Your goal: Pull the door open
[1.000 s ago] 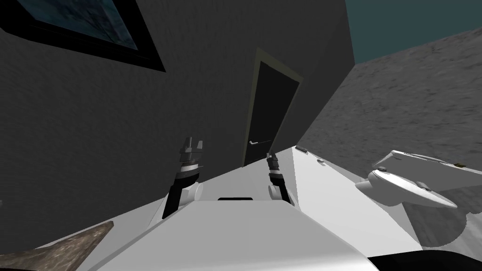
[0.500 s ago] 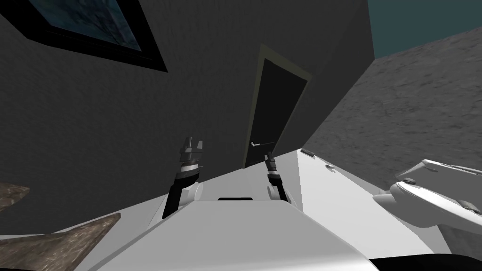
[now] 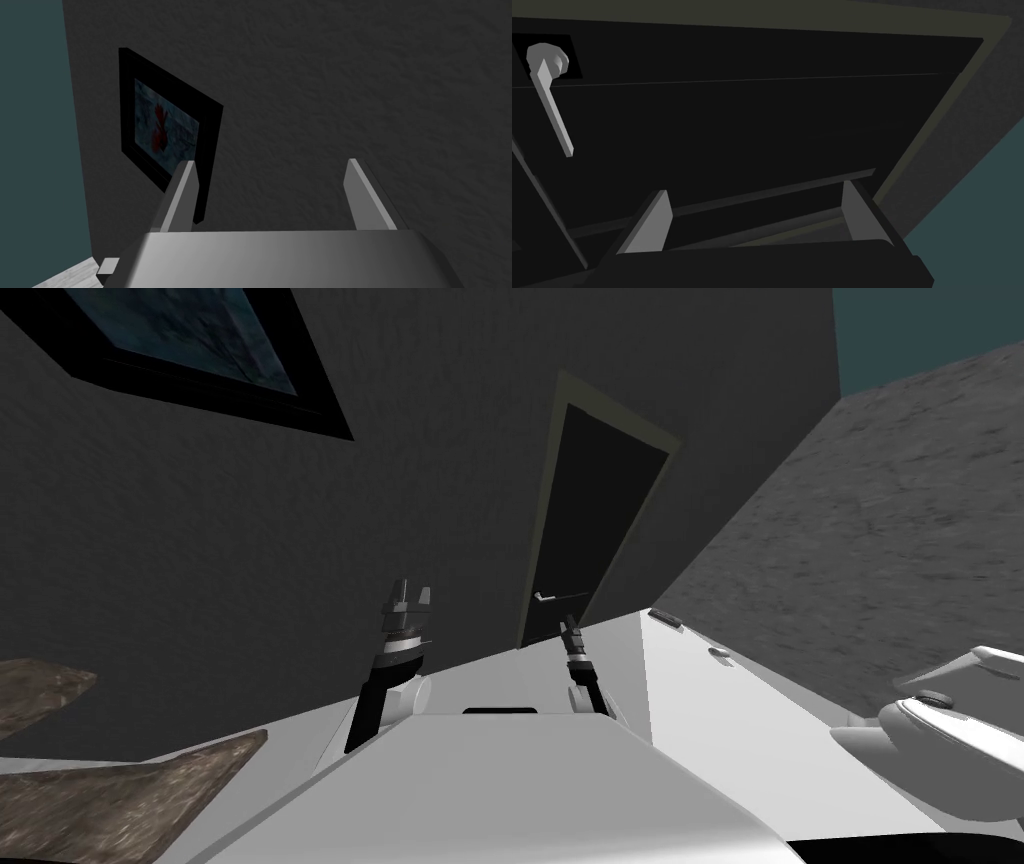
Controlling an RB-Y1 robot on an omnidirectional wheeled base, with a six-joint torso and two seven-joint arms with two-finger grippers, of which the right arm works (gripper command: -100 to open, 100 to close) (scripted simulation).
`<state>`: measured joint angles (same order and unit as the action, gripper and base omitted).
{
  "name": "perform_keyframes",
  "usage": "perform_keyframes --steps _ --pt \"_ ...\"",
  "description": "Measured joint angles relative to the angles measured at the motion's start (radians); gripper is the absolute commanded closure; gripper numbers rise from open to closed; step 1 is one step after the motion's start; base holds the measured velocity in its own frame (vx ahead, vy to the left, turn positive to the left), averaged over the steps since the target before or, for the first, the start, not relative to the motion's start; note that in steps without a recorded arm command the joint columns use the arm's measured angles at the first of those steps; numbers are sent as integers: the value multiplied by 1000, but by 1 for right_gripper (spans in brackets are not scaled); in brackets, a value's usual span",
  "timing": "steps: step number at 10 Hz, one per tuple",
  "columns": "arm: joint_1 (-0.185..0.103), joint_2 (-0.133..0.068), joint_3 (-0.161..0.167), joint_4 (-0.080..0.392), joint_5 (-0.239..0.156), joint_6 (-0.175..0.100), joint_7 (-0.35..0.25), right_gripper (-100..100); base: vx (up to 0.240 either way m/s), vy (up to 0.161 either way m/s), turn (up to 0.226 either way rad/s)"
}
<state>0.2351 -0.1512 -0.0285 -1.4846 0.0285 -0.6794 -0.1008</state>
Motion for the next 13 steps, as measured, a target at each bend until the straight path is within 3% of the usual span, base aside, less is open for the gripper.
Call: perform_keyframes --steps 3,13 --pt "-30 -14 2 83 2 -23 -22 -100 51 -55 94" --pt "-89 -52 13 305 9 -78 -85 -100 42 -48 73"
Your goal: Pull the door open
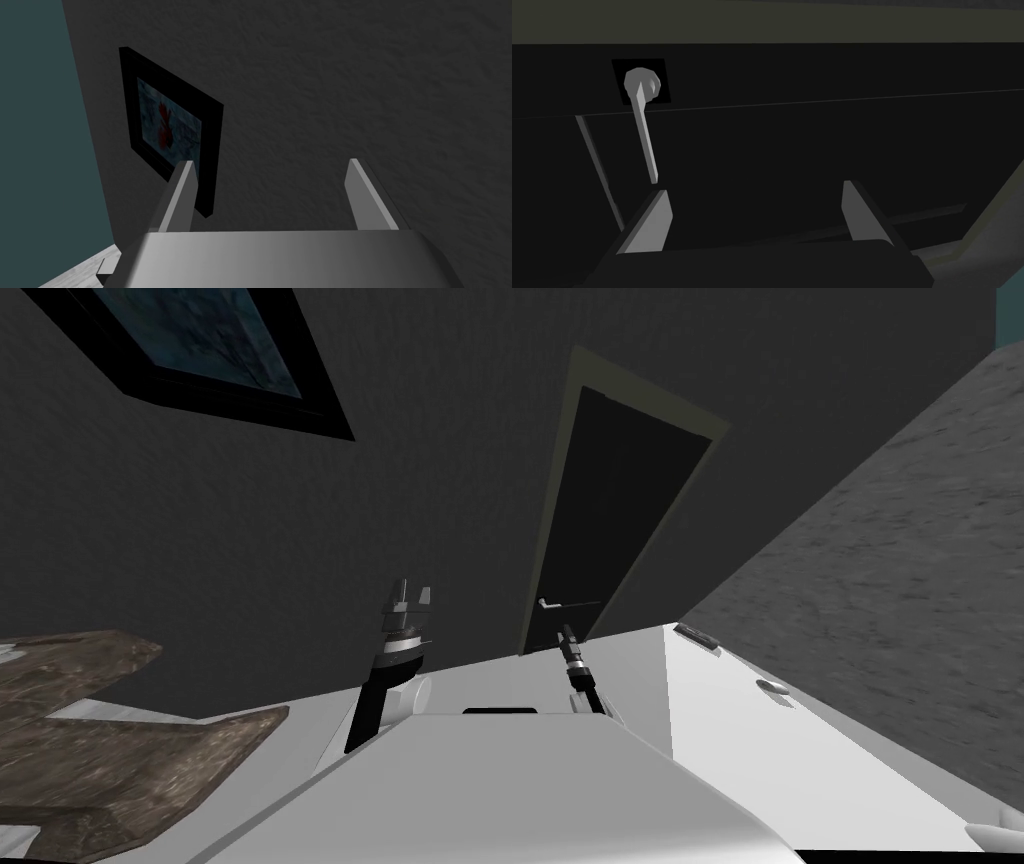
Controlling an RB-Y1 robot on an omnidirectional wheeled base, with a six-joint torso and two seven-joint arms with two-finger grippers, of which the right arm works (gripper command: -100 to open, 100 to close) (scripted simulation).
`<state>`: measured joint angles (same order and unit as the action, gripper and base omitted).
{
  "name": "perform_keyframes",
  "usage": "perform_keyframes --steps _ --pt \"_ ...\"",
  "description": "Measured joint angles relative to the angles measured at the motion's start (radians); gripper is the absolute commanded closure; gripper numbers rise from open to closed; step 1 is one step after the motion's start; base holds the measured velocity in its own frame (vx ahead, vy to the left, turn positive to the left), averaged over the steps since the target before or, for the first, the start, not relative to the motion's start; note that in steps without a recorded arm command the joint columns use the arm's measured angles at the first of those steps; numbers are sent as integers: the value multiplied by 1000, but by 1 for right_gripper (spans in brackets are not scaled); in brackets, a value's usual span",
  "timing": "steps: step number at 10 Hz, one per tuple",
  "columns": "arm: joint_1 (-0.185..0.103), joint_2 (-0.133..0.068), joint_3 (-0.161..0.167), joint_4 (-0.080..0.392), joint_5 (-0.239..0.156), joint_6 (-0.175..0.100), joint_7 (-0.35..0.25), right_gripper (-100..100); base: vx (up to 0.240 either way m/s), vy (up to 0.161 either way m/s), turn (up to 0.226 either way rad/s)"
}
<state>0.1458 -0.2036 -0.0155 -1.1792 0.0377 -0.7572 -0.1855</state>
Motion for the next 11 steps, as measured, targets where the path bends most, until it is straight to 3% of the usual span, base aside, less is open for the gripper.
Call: perform_keyframes --steps 6,9,11 --pt "-46 -24 6 148 5 -38 -40 -100 51 -55 72" --pt "-77 -36 10 250 7 -68 -60 -100 63 -78 118" --pt "-74 -44 13 259 9 -60 -76 -100 33 -31 4"
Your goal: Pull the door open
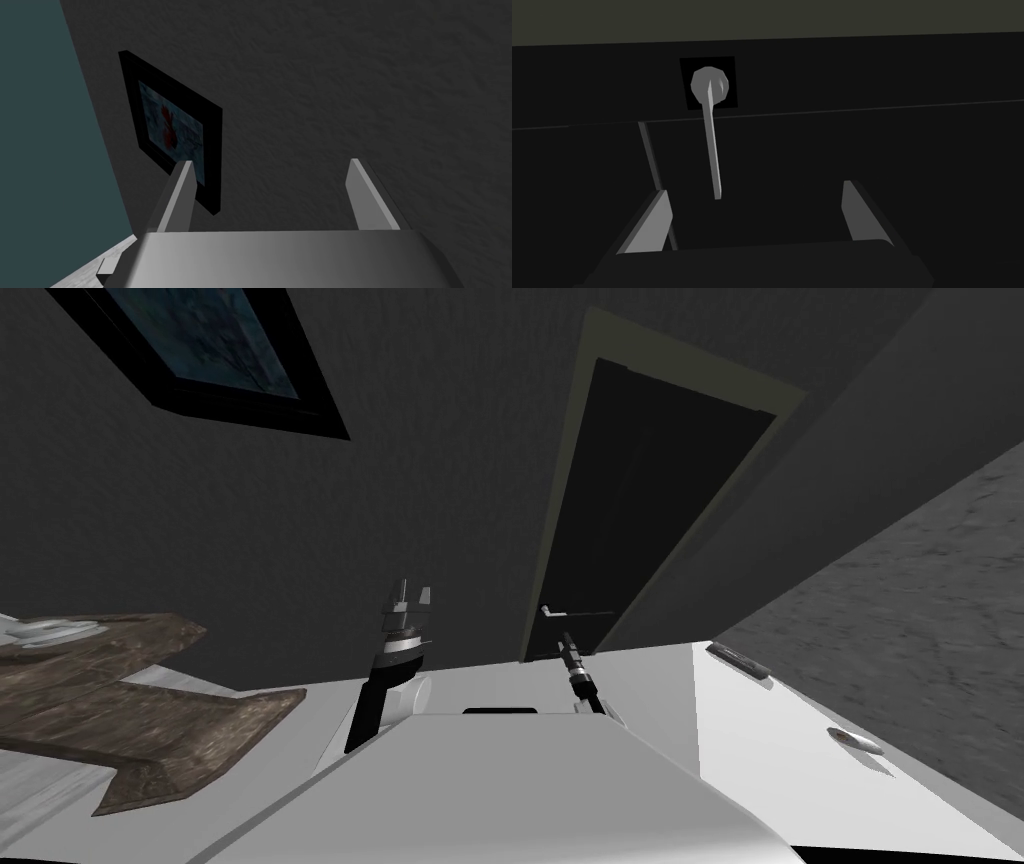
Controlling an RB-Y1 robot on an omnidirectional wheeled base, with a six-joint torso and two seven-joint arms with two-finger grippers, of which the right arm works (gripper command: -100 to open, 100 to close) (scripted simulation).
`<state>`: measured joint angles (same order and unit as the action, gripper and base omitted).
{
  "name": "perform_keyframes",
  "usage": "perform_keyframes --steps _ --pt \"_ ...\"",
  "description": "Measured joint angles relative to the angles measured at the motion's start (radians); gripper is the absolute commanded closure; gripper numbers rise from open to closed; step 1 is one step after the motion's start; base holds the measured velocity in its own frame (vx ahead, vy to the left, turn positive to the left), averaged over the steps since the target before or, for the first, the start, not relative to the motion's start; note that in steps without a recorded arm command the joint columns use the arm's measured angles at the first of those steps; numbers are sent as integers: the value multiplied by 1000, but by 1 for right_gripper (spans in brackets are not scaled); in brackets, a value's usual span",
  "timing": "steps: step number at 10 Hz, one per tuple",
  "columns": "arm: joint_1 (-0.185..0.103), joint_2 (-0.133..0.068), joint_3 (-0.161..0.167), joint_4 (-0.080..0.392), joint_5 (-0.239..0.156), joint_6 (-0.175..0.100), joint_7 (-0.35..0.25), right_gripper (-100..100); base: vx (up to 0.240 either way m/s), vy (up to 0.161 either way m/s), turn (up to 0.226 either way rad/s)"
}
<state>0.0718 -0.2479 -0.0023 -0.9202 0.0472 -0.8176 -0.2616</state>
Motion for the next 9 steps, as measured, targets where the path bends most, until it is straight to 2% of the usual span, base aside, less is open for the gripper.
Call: perform_keyframes --steps 2,4,9 --pt "-14 -1 0 41 0 -18 -2 -100 34 -29 68" --pt "-33 -11 2 96 1 -34 -16 -100 55 -62 73" --pt "-65 -26 6 199 5 -58 -44 -100 56 -61 58"
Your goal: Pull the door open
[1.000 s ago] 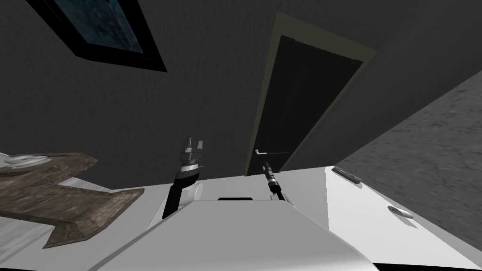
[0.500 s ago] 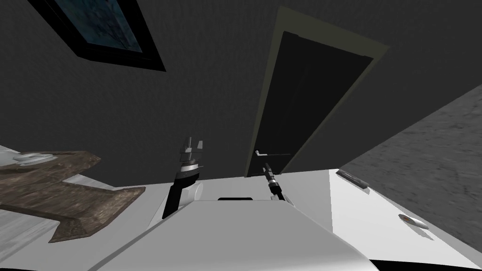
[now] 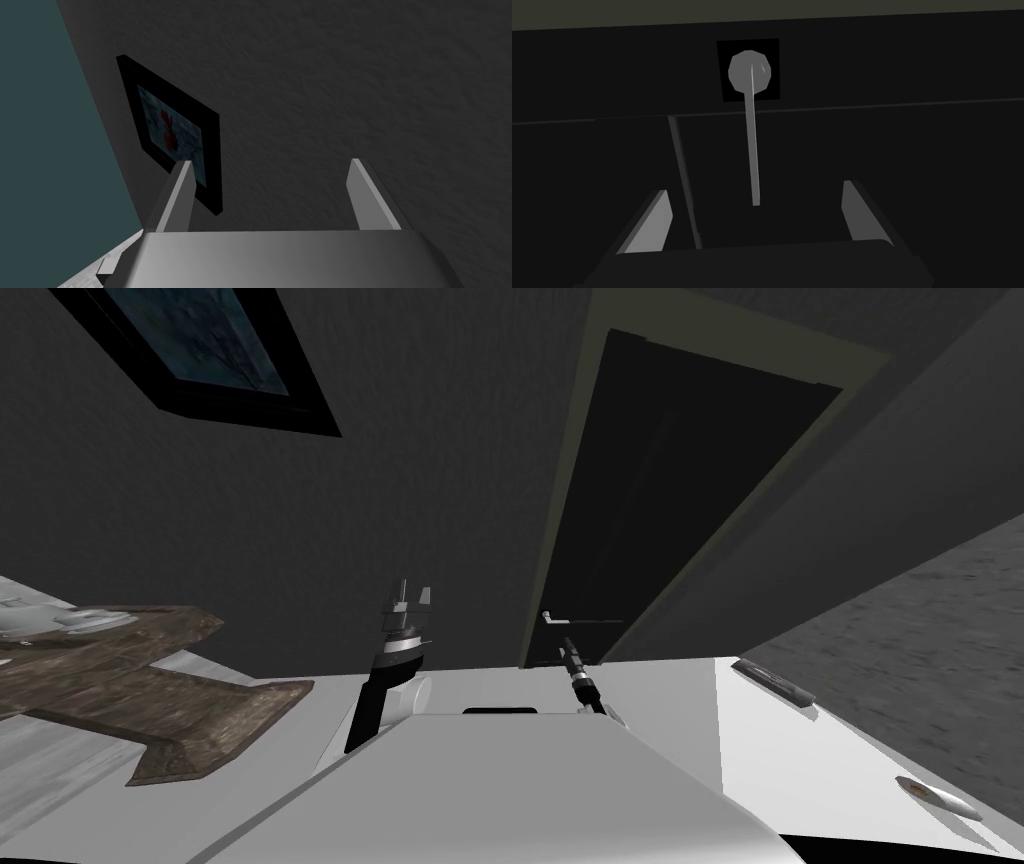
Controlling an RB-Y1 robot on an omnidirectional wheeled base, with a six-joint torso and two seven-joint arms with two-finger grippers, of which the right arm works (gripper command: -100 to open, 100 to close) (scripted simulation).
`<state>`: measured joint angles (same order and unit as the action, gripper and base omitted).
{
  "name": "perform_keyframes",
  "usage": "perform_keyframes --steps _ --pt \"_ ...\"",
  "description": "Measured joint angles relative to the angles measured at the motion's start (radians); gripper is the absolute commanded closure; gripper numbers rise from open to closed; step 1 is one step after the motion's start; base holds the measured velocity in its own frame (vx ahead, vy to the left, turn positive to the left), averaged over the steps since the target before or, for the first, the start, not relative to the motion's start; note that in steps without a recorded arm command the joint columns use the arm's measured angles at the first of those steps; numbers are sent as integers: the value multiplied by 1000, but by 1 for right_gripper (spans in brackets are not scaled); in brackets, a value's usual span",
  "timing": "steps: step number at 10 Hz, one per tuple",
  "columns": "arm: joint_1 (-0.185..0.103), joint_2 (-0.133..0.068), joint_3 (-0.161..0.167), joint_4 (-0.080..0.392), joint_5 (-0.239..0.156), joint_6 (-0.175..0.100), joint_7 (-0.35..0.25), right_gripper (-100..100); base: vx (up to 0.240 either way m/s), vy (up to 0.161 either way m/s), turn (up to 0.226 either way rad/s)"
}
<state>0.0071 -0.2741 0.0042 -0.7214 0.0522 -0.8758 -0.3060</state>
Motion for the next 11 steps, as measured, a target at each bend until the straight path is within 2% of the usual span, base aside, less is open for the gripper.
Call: perform_keyframes --steps 1,3,6,8,9,10,11 --pt "-1 0 0 3 0 -2 -1 -100 132 43 164" --pt "14 -16 -14 5 -10 -8 -11 -100 180 81 118" --pt "9 -39 -40 64 -30 -48 -22 -100 172 28 181" --pt "25 -57 -62 80 -46 -68 -33 -100 204 2 165" --pt "12 -74 -71 123 -53 -90 -43 -100 98 13 20" --pt "9 -76 -72 129 -54 -96 -46 100 -14 -6 -17" --pt "11 -75 -71 125 -54 -93 -44 100 -35 -7 -5"
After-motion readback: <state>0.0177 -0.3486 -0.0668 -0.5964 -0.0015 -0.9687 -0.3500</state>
